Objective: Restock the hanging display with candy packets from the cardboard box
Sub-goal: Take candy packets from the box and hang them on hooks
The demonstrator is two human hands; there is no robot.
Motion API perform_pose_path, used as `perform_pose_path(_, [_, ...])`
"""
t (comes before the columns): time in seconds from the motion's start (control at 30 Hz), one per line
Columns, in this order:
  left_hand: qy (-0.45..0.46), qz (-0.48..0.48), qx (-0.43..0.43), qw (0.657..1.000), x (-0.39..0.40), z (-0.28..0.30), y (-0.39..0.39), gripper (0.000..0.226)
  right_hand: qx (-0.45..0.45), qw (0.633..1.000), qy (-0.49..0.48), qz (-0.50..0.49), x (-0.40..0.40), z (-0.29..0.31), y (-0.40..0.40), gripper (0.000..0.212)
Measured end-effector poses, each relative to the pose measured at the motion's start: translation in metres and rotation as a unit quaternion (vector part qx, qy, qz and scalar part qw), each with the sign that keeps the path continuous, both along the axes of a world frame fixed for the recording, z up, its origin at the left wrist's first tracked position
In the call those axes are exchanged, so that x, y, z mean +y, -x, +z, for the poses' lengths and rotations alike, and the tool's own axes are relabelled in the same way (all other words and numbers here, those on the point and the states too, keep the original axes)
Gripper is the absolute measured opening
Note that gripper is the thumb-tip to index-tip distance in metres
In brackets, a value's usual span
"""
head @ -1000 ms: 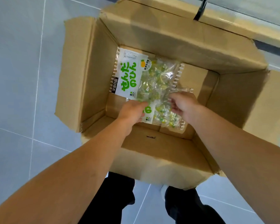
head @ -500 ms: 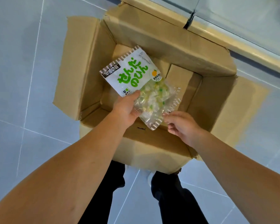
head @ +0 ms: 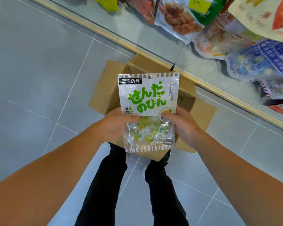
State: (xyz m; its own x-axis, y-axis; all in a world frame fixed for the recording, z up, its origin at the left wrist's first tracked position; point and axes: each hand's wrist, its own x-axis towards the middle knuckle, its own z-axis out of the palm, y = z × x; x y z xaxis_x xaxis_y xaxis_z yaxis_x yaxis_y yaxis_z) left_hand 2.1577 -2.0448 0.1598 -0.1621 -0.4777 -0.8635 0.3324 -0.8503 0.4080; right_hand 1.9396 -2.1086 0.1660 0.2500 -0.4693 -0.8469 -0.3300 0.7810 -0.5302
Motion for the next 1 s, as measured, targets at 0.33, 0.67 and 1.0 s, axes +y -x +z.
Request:
perform_pose_path(0.33, [0.056, -0.078, -0.035, 0.995, 0.003, 0.2, 0.038, 0.02, -0.08, 0.992, 0.047, -0.087, 0.004, 0.193, 0.033, 0.014])
perform_pose_path(0.67, [0.144, 0.023, -0.072, 0.987, 0.068, 0.342, 0.075, 0.036, -0.072, 0.98, 0.143, -0.12, 0.054, 0.346, 0.056, 0.01])
perform_pose_path(1.0, [0.28, -0.004, -0.06, 0.958, 0.099, 0.455, 0.099, 0.04, -0.076, 0.943, 0.288, -0.151, 0.132, 0.47, 0.084, 0.027])
